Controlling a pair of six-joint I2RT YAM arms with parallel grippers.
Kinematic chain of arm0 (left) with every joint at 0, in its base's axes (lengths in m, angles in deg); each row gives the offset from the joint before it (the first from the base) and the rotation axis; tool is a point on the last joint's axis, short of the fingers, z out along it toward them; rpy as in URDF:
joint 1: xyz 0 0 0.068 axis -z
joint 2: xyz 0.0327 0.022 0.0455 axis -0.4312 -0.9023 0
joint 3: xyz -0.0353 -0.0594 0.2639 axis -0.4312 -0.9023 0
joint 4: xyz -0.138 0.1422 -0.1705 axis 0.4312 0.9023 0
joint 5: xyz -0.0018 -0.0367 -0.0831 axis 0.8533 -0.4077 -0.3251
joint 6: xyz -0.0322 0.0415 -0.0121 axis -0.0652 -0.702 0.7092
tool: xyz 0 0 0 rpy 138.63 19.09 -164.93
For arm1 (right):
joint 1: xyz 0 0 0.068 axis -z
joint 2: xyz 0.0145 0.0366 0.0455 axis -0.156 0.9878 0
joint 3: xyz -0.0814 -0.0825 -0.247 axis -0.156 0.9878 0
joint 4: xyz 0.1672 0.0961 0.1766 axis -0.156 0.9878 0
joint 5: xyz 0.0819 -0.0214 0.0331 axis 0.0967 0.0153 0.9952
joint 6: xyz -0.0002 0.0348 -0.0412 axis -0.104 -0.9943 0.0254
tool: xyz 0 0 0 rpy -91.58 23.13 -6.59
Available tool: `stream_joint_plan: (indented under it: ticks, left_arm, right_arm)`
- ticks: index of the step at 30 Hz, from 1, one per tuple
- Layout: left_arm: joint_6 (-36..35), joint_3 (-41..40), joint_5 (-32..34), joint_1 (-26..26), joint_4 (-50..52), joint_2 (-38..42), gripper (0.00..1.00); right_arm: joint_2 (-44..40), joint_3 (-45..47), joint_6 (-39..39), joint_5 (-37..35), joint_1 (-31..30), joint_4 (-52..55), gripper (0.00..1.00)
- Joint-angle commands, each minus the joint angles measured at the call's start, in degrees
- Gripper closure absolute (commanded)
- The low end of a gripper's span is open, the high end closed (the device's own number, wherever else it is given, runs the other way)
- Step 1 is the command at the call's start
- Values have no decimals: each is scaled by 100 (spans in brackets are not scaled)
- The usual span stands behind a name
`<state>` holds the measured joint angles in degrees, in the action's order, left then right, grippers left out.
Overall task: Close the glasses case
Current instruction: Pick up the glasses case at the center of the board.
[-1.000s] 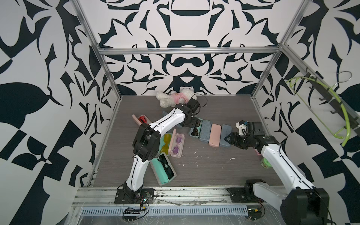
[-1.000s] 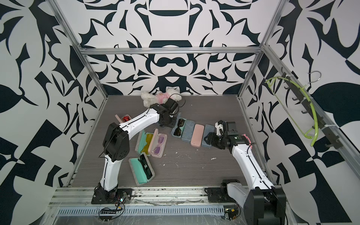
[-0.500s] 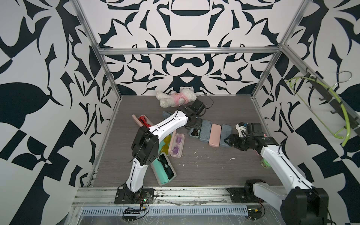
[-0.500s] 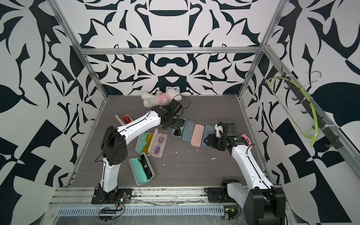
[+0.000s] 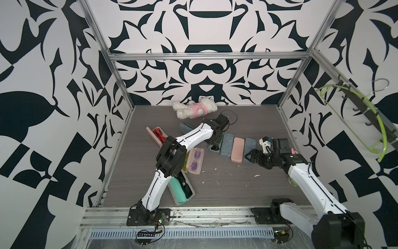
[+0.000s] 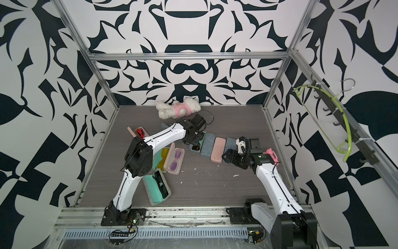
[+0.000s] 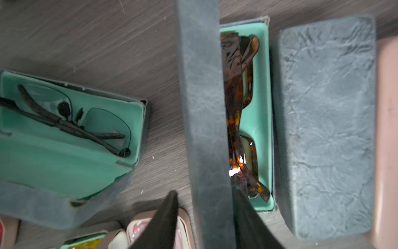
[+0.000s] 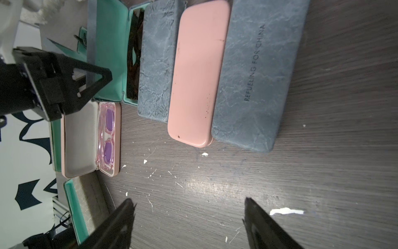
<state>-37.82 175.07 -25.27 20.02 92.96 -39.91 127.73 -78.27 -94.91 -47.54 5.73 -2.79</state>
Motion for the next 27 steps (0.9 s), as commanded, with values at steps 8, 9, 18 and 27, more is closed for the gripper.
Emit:
stream_joint_plan:
  ticks: [8, 9, 18, 27]
  left_arm:
    - [-128, 106, 359, 45, 259, 124, 75]
    - [-136, 106, 380, 52, 262, 137, 75]
    - [-164, 133, 608, 137, 373, 227, 80]
    - [-102, -49, 737, 188, 421, 659, 82]
  right_arm:
    - [-80, -24, -7, 227, -108, -303, 0]
    - [-71, -7, -15, 227, -108, -321, 0]
    - [-102, 7, -81, 200, -126, -334, 0]
    - [-152, -30, -111, 202, -150, -259, 0]
